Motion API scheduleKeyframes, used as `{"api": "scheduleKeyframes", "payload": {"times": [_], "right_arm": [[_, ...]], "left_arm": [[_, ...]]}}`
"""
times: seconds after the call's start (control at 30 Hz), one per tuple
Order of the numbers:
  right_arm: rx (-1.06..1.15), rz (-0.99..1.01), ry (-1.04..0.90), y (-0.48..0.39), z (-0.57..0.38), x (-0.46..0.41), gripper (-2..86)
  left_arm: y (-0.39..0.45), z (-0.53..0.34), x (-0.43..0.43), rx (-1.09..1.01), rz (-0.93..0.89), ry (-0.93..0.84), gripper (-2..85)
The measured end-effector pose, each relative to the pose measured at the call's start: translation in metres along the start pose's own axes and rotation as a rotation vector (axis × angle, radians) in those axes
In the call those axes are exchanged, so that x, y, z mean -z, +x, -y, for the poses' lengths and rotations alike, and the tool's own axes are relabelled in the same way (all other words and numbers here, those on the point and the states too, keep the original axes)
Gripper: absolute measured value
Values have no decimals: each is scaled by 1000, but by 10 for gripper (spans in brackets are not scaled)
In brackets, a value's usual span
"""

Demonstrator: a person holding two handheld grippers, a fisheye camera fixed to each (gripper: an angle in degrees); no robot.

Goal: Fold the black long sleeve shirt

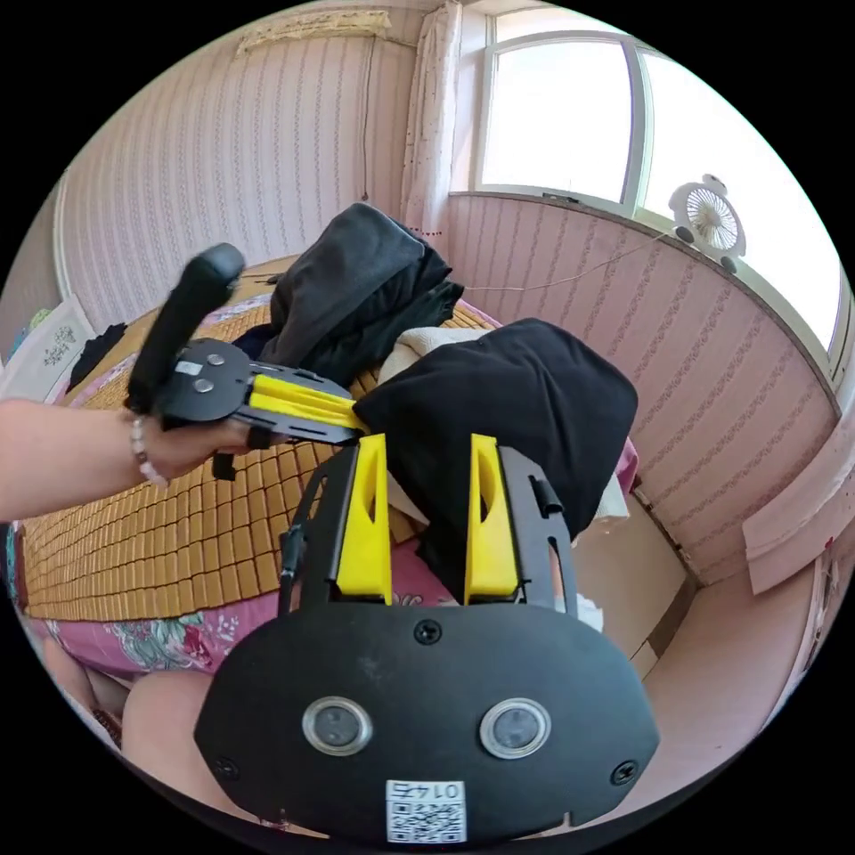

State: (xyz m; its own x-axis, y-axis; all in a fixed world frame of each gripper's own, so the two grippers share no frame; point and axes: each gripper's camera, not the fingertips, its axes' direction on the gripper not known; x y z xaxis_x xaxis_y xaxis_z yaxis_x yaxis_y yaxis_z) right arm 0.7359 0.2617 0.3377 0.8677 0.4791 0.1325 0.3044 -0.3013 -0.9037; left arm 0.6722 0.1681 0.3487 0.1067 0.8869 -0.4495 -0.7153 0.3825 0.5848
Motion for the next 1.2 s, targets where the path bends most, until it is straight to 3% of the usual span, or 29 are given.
{"api": "scheduleKeyframes", "payload": {"times": [0.07,0.27,0.37,0.5,0.63,0.7,0.87,0.97,1.07,1.2], "right_arm": [[-98,43,-80,13,11,-19,90],[-134,226,46,40,0,45,11],[-88,530,141,42,-17,102,5],[-79,855,171,15,-45,139,1],[-176,1160,100,-27,-51,125,0],[-137,1225,72,-58,-42,122,-1],[-14,1323,5,-153,30,119,-1],[-48,1387,94,-191,99,135,-1],[-70,1481,263,-193,144,164,-1],[33,1366,226,-180,140,169,0]], "left_arm": [[4,0,21,-43,-25,32,-7],[2,-20,117,112,-176,174,-10],[22,-72,203,144,-188,318,-10],[52,-190,322,352,-5,354,-10],[85,-297,410,658,225,243,-10],[118,-359,471,818,364,276,-10],[143,-432,595,988,673,408,-10],[143,-442,675,983,835,536,-10],[166,-435,727,829,913,651,-10],[185,-452,707,838,774,600,-9]]}}
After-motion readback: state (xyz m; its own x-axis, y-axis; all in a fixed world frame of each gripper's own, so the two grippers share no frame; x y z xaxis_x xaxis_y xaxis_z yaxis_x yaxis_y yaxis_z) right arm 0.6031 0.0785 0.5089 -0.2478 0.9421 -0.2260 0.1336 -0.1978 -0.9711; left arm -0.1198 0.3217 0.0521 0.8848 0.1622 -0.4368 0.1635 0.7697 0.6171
